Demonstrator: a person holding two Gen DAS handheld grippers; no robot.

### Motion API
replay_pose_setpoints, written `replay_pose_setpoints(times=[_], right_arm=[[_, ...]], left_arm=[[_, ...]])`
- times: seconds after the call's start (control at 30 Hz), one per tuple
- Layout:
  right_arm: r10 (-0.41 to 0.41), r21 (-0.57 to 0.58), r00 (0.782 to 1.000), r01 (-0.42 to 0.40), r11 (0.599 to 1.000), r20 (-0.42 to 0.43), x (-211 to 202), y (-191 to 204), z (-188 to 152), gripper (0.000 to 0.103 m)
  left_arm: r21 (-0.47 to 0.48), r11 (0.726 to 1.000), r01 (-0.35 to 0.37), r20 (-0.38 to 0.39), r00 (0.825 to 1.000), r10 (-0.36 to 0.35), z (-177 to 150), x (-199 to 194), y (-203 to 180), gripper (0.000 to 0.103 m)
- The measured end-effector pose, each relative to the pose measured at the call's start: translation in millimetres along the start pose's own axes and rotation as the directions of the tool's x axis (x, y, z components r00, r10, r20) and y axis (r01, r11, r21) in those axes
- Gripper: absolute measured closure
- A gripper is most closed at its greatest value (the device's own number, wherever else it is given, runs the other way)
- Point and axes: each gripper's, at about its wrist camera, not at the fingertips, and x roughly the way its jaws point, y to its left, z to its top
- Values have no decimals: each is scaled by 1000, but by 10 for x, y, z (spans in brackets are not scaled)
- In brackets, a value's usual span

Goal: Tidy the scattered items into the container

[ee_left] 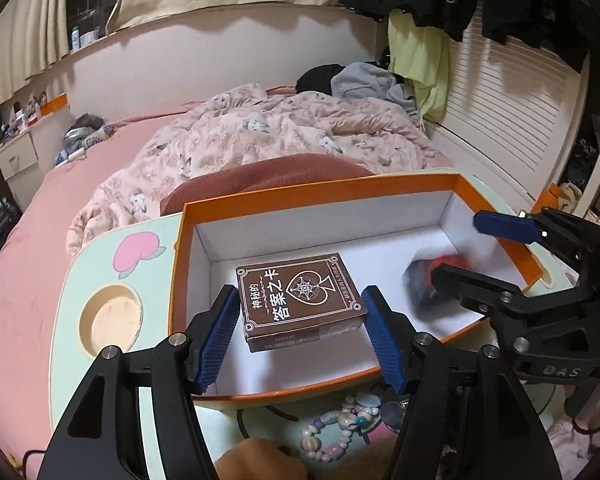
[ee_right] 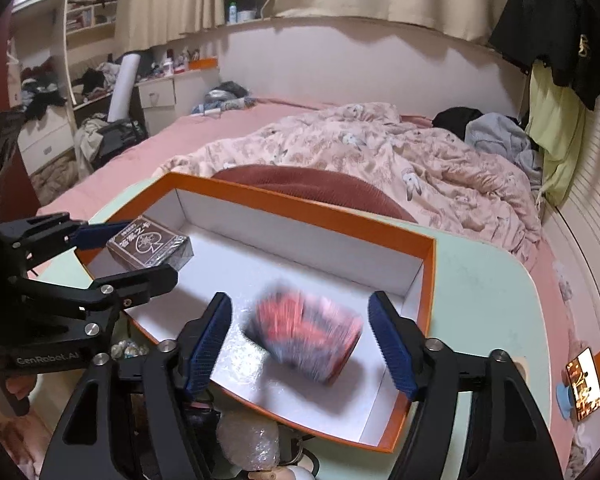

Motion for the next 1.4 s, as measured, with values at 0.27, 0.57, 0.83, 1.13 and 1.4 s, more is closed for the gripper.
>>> replay_pose_setpoints(times=[0.27,0.57,0.83,1.13,1.4], right_arm=[[6,0,999,-6,1000,46,-217,12,-13,20],[54,34,996,-56,998,65,-591,17,-227,20],[82,82,996,-81,993,-19,-817,-31,-743,19],[38,109,987,-21,994,-159,-591,-125,-1172,9],[-35,24,986,40,999,-165,-496,-35,-1225,0]], left_arm=[[11,1000,11,35,999,-11,-46,-186,-43,28],[7,999,46,111,993,-46,-144,-611,-95,21],[-18,999,27,50,998,-27,-730,-841,-108,21],[-2,1000,-11,-91,996,11,-1274,-581,-178,20],[-15,999,-29,-65,997,28,-1318,-580,-153,14]])
